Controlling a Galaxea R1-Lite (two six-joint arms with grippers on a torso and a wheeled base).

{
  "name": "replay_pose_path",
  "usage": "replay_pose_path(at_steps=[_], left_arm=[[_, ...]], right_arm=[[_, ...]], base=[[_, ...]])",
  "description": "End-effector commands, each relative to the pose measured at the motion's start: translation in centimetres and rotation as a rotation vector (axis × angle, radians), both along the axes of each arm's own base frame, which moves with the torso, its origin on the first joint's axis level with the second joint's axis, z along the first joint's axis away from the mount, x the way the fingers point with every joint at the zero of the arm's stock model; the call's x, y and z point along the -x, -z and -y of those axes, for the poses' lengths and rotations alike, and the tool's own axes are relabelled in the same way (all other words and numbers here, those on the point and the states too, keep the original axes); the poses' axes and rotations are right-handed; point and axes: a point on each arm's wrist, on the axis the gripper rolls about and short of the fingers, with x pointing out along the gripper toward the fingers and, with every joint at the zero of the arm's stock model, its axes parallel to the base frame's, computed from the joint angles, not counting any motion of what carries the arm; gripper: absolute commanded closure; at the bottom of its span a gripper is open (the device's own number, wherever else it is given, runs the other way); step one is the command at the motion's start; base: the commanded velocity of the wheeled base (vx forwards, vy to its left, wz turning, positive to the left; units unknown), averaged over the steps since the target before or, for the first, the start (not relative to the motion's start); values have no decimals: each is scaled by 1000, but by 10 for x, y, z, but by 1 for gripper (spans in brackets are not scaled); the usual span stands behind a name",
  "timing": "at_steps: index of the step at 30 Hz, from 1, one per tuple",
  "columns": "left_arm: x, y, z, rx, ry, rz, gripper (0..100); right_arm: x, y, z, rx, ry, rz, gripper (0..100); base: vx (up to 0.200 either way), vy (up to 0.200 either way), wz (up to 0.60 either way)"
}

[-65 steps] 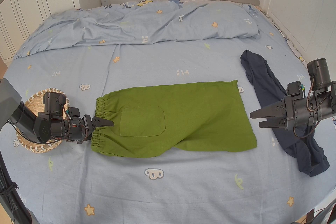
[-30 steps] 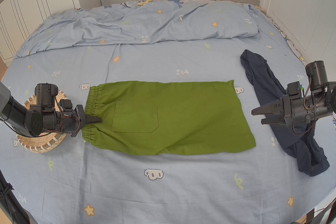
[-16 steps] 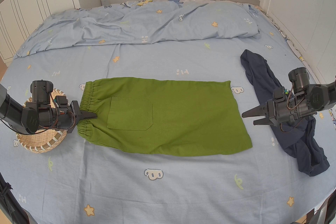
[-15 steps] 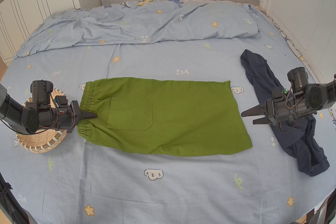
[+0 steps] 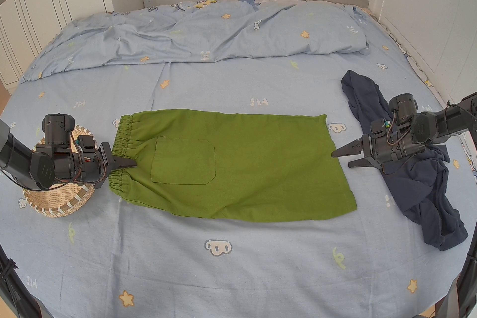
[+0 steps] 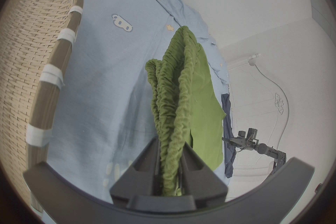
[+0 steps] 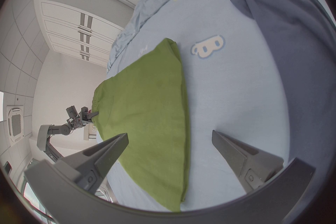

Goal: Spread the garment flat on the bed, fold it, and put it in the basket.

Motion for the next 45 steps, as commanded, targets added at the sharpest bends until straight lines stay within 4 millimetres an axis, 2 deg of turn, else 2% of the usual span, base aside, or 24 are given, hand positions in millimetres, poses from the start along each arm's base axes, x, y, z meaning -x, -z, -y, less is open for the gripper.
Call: replay_pose_path(at_steps=[1,6,10,12,17,22,28,29,45], left_arm=[[1,1,2,-1,5,-2,100],[0,1,-1,-1,-1,-2,100],[0,1,0,-1,2,-2,100],[0,1,0,-1,1,-1,100],[0,0,0,-1,1,1,100],[1,0,1,-1,2,2,100],[1,0,1,-1,2,-1,100],[1,0,1,-1,2,-1,100],[0,2,1,-1,2,-4,100]], right_arm=[[-13,27,-4,2,-10,-51,0],[-16,31,-7,2,-15,-55,0],[-16,36,-19,5,-41,-62,0],[-17,44,-25,5,-58,-80,0],[-14,46,-34,-1,-81,-93,0],[-12,47,-39,-2,-95,-100,0],[-12,45,-35,-42,-108,-105,0],[-11,44,-34,-58,-116,-108,100],[-14,40,-11,-127,-102,-102,100]], base=[[0,0,0],[0,0,0],[0,0,0],[0,0,0],[0,0,0],[0,0,0],[0,0,0],[0,0,0],[0,0,0]])
